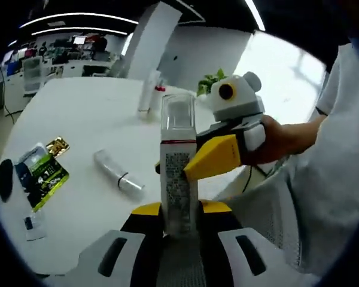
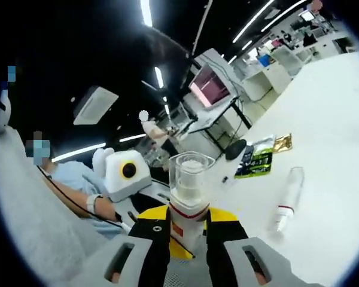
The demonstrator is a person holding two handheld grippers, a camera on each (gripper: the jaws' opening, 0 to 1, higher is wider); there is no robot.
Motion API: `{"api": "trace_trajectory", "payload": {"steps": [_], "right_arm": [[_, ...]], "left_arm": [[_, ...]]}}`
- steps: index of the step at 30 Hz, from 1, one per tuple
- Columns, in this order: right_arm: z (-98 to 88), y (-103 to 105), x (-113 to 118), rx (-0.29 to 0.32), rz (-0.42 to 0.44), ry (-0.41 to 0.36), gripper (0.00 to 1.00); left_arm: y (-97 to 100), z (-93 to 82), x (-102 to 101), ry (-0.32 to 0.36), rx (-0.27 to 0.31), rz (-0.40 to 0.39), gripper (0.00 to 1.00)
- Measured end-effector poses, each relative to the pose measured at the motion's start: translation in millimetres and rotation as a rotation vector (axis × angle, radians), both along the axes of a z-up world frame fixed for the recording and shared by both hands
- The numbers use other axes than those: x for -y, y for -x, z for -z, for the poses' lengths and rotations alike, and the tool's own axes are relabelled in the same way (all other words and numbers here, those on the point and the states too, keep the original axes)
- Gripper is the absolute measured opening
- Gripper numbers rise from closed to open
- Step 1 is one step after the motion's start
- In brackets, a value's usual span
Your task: Arrange the skincare products in the storage area until every visible bottle or jar stands upright without overlapping.
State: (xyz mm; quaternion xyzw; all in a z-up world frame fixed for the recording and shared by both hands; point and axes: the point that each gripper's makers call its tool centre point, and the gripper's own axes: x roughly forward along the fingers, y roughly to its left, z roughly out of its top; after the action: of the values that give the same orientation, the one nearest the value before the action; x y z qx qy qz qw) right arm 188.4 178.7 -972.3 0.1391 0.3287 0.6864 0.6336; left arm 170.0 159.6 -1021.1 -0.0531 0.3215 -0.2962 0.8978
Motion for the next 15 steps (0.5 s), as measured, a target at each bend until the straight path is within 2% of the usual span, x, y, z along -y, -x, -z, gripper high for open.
{"api": "trace_trajectory", "payload": {"steps": [1,3,5,8,12,15], "right_arm": [[-0.7,-4,2,0.013,0.011,0.001,0.15],[-1.9,-14,8,0.027,0.033,0.001,0.15],[0.1,-26,15,0.051,0.064,0.017,0.15],[1.3,-42,26,0.076,0.103,0.033,0.15],[2.8,-65,41,0.100,0.166,0.049,0.15],[5.4,-79,50,0.132,0.199,0.074,0.15]], "left_arm": [[1.5,6.4,0,-0.048,-0.006,0.011,0.21],[3.2,14.1,-2,-0.098,-0.013,0.023,0.24],[4.0,23.3,-2,-0.184,-0.001,0.042,0.28],[4.9,34.0,-8,-0.269,-0.001,0.049,0.34],[3.4,42.1,-14,-0.306,-0.017,0.031,0.42],[3.7,49.2,-21,-0.364,-0.033,0.022,0.44]]}}
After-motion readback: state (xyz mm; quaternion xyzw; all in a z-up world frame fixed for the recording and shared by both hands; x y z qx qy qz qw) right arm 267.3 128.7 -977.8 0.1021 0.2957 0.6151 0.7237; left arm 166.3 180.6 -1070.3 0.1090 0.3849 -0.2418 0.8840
